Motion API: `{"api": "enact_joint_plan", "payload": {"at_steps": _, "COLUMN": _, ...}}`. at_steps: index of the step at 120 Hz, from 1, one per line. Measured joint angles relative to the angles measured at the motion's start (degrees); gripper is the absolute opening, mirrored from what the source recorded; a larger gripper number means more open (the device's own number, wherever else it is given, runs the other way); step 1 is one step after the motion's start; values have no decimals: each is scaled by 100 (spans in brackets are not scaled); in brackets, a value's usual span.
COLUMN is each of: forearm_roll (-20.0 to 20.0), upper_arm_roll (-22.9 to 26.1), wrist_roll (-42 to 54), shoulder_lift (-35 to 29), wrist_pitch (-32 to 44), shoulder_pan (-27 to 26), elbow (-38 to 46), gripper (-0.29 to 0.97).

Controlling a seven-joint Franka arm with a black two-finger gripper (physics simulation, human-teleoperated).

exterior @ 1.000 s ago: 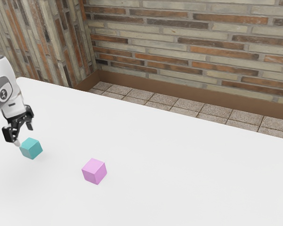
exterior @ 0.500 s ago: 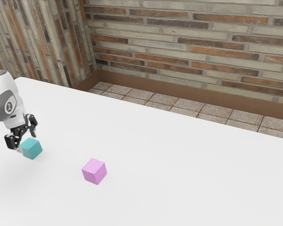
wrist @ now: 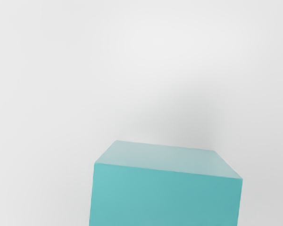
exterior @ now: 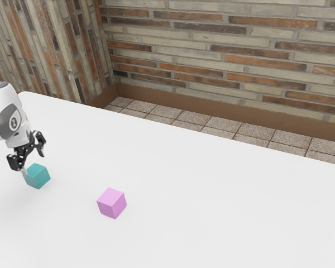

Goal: Pick up the blue block with one arm, and put the blue block on the pink block with one arm

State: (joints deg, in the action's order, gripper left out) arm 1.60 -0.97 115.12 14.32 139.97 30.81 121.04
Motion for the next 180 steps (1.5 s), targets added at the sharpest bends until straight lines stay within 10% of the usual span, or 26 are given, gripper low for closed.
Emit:
{"api": "enact_joint_plan", "payload": {"at_steps": 82, "forearm_roll": -197, "upper_arm_roll": 0, "wrist_roll": 565, "shoulder_lift": 547, "wrist_pitch": 13, "shoulder_pan": 147, "elbow": -96, "gripper": 68}}
{"api": "enact_joint_plan", "payload": {"at_steps": 111, "forearm_roll": -220, "upper_arm_roll": 47, "wrist_roll": 668, "shoulder_lift": 525, "wrist_pitch": 27, "shoulder_pan": 141, "elbow": -118, "gripper": 35}}
{"api": "enact_joint_plan", "payload": {"at_steps": 180, "forearm_roll": -493, "upper_arm_roll": 1248, "wrist_roll": -75, "shoulder_lift": -1410, "wrist_pitch": -1599, "shoulder_pan": -512, "elbow": 154, "gripper": 37}}
